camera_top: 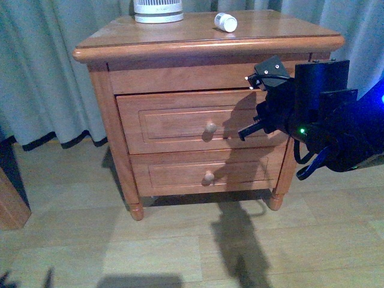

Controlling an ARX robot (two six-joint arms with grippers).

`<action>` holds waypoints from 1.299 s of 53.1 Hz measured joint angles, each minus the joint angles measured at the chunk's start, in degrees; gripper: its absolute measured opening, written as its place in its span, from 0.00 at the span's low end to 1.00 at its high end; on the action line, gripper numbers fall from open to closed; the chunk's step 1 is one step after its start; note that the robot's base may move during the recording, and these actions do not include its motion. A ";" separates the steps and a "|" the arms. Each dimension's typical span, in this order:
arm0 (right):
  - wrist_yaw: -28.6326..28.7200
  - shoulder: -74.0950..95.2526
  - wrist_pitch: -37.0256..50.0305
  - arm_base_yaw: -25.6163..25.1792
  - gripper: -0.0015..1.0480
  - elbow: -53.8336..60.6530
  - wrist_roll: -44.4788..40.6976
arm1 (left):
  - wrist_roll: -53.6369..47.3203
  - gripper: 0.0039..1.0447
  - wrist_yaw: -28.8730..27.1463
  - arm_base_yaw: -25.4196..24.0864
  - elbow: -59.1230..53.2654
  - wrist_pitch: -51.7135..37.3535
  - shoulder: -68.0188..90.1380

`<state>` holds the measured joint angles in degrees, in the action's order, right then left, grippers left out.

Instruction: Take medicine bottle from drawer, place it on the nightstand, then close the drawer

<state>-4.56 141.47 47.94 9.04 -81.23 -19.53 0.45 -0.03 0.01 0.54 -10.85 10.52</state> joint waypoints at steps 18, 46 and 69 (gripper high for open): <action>2.75 -8.68 4.48 -0.22 0.03 14.73 13.33 | -0.02 0.94 0.00 0.00 0.00 0.00 0.00; 7.34 -77.99 -16.00 -1.14 0.40 49.16 36.81 | -0.02 0.94 0.02 0.00 0.00 0.00 0.00; 3.87 -130.88 -51.12 -8.20 0.06 66.38 20.94 | 0.00 0.94 -0.02 0.00 0.00 0.00 0.00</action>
<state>-0.69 10.59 -3.18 0.84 -14.85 1.41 0.45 -0.05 0.01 0.54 -10.85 10.52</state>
